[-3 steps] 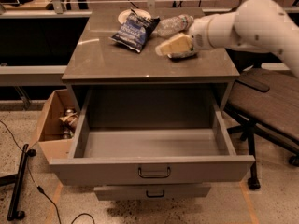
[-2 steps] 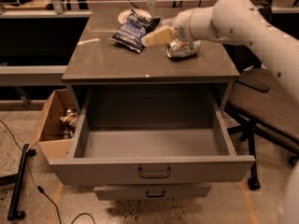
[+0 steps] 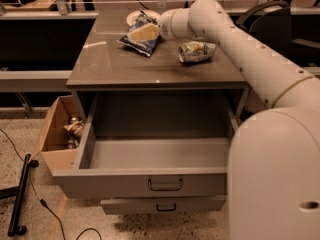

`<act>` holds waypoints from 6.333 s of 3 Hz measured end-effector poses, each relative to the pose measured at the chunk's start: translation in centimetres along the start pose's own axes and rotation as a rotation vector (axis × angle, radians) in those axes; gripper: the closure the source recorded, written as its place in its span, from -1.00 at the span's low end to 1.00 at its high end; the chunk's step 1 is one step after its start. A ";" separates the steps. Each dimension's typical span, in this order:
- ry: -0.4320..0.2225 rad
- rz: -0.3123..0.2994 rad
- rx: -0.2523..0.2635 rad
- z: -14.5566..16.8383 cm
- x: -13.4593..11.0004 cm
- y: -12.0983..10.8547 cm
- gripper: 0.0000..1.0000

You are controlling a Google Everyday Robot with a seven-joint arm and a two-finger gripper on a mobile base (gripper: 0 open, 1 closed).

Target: Place blue chip bag into top drawer

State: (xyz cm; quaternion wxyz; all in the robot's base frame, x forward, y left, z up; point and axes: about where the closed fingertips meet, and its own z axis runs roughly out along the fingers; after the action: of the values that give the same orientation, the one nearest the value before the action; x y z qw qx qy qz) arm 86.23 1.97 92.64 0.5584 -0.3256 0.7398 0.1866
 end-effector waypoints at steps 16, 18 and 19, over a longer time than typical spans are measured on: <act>0.503 0.096 -0.104 -16.3 22.9 17.8 -0.20; 0.458 0.150 -0.114 -13.3 23.4 14.9 -1.00; 0.386 0.184 -0.061 -15.9 20.7 13.3 -1.00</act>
Offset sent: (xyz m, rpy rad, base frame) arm 0.0846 0.0114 -0.0673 0.0873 0.0970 -0.1929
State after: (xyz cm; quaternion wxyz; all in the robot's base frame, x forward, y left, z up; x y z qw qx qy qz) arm 62.49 -4.33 76.70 0.3768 -0.3030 0.8537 0.1934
